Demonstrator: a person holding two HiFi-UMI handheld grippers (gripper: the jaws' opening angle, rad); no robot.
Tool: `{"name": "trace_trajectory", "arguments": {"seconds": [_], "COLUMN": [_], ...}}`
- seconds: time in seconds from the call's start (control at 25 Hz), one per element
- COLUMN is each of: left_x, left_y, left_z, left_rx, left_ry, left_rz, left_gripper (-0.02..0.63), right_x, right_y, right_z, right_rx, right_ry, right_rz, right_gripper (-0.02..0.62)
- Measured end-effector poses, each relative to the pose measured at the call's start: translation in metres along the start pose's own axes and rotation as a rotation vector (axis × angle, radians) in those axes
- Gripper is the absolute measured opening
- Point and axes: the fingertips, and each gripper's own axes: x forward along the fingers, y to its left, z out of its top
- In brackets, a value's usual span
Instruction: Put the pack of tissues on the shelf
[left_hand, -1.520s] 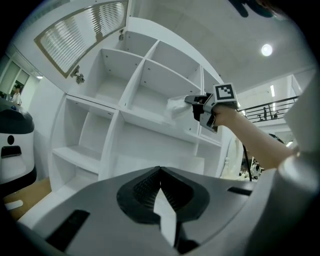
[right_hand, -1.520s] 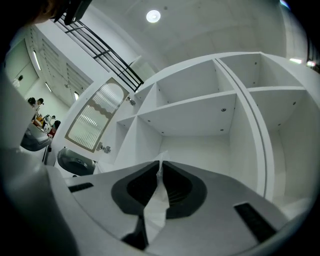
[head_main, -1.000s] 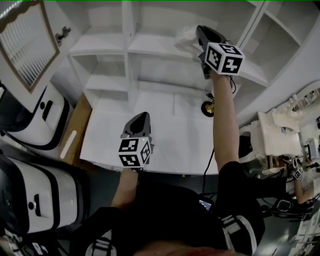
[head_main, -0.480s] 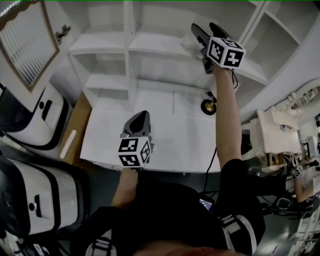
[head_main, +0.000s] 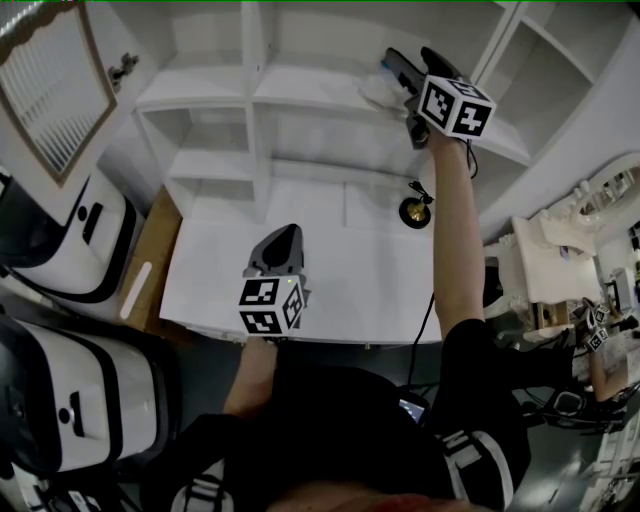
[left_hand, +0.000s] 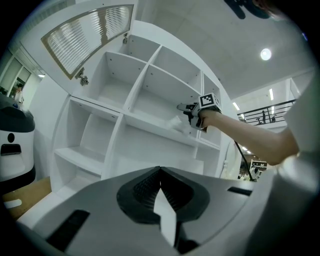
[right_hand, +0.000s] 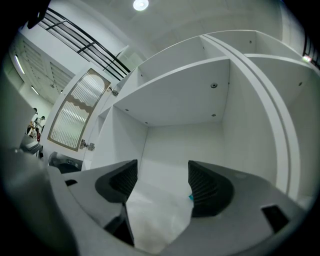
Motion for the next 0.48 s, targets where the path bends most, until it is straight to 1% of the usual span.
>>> {"name": "trace_trajectory", "arguments": {"seconds": [0.36, 0.4, 0.48], "left_x": [0.000, 0.000, -0.001], "left_y": [-0.005, -0.006, -0.008], "left_z": [-0.002, -0.003, -0.003], "left_rx": [0.005, 0.005, 0.005], "left_ry": [0.007, 0.008, 0.010], "left_rz": [-0.008, -0.010, -0.014], "left_gripper": [0.011, 0.011, 0.011], "right_x": [-0.008, -0.010, -0.015], "right_y": [-0.001, -0.001, -0.001], "right_z": [-0.001, -0.002, -0.005], "right_rx": [0.005, -0.001, -0.030], "right_ry": [0.012, 0.022, 0.038], "right_rz": [-0.002, -0.005, -0.008], "right_gripper": [0.306, 0.266, 0.018]}}
